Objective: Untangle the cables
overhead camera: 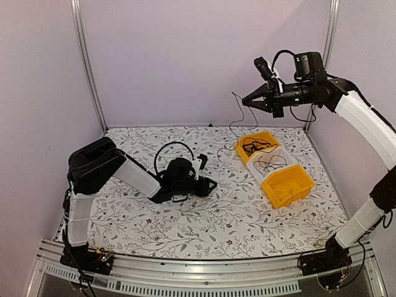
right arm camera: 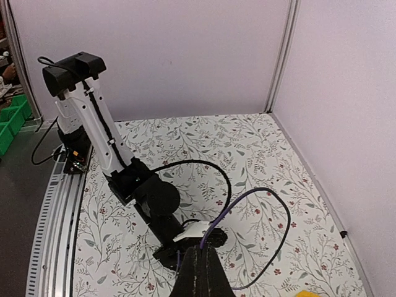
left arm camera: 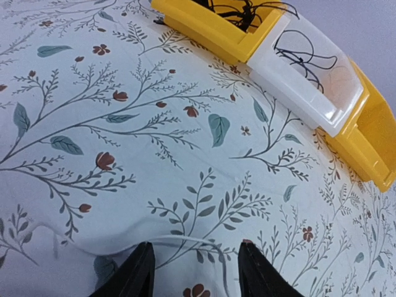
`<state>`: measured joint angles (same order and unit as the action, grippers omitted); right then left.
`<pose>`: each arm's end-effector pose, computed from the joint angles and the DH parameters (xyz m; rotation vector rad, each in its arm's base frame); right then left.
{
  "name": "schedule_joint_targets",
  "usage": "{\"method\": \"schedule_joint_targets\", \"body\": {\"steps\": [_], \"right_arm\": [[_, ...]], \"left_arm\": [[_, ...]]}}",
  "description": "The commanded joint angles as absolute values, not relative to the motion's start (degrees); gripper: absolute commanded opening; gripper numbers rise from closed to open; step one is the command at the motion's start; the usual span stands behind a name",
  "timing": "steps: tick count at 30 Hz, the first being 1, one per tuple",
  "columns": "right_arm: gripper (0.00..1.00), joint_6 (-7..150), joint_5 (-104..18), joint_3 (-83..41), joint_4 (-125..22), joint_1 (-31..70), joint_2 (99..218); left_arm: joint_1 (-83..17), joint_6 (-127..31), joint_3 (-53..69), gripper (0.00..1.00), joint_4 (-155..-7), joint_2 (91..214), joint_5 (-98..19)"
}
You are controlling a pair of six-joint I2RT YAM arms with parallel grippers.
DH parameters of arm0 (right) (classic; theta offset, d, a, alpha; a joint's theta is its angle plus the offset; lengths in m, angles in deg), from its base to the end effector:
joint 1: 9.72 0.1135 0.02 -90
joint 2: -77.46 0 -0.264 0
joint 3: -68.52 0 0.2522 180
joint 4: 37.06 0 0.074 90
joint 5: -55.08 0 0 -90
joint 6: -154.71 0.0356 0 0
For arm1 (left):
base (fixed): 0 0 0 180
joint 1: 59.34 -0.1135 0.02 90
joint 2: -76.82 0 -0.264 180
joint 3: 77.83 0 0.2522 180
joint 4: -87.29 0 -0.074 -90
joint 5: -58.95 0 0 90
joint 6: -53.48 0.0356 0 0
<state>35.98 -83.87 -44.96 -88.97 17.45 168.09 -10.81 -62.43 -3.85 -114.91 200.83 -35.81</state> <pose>0.2906 0.1793 0.4281 -1.3580 1.4592 0.8610 0.2802 -0.3215 0.0879 0.4801 2.1225 -0.8653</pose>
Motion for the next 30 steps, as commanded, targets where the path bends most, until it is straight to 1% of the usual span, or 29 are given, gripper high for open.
{"method": "schedule_joint_targets", "body": {"steps": [1, 6, 11, 16, 22, 25, 30], "right_arm": [[0.0, 35.6, -82.5, -39.2, -85.4, 9.4, 162.8], [0.0, 37.2, -83.2, -28.3, -78.3, 1.0, 158.7], [0.0, 37.1, -83.6, -23.3, -76.0, -3.9, 159.0], [0.0, 38.6, -80.0, -16.9, -70.5, -4.9, 160.1], [0.0, 34.5, -74.5, -12.9, -70.1, -5.2, 164.8], [0.0, 33.9, -75.0, -12.3, -70.3, -5.9, 166.3], [0.0, 34.2, -76.5, -14.4, -69.1, -6.1, 164.5]], "left_arm": [[-11.6, -62.8, -6.1, 0.46, -116.6, 197.9, -36.5], [-11.6, -62.0, -8.3, 0.48, -116.6, 193.6, -37.2], [-11.6, -62.0, -10.3, 0.48, -116.1, 190.5, -37.2], [-11.5, -62.8, -10.5, 0.48, -114.5, 188.9, -37.1], [-11.1, -62.7, -10.2, 0.48, -113.9, 187.4, -36.7], [-11.1, -62.4, -9.8, 0.48, -113.7, 187.6, -36.3], [-11.0, -62.3, -9.0, 0.48, -113.4, 188.4, -36.7]]}}
